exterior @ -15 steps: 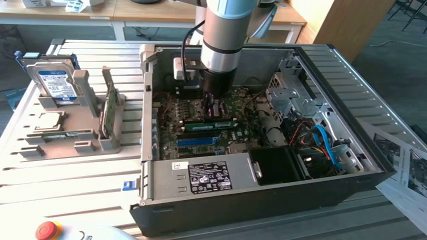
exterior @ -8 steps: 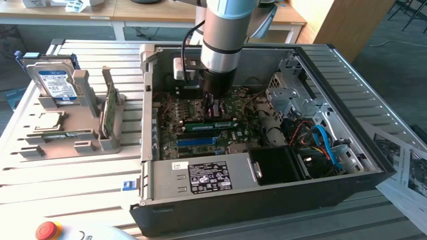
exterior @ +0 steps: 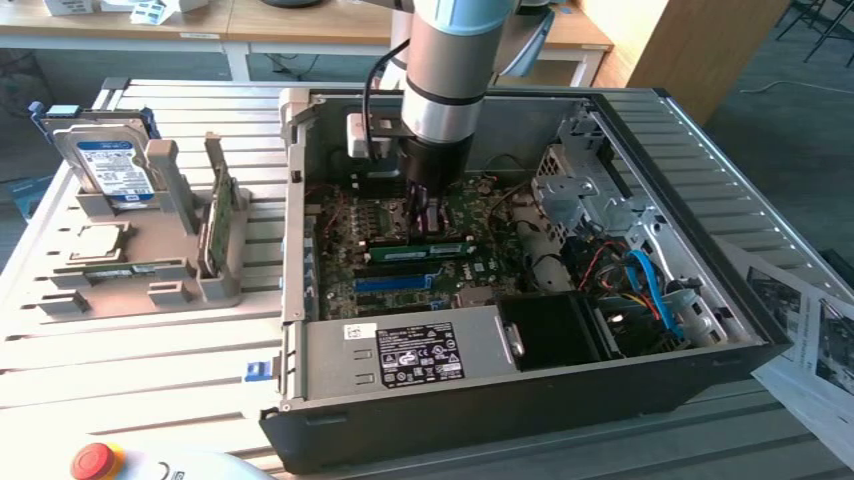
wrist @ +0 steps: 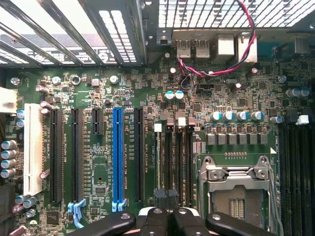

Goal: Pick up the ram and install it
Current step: 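Press down the ram until it locks into place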

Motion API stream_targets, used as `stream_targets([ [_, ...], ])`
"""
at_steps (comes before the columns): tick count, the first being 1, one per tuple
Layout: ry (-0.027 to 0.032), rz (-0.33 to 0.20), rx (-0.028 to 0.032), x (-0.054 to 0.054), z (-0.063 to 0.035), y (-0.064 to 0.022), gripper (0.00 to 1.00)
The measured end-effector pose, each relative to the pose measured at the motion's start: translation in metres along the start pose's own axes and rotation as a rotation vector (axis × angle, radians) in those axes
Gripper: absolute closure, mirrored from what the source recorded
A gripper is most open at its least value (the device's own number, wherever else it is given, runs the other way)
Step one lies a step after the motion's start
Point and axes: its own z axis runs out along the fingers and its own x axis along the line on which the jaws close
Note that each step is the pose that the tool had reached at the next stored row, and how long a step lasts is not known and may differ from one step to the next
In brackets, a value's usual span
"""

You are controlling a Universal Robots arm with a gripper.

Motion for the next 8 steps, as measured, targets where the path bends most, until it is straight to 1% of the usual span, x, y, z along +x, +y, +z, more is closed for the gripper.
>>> stream_targets([
  [8,0.0002,0.000,-0.0006,0.000,-0.0129,0.0005,0.90],
])
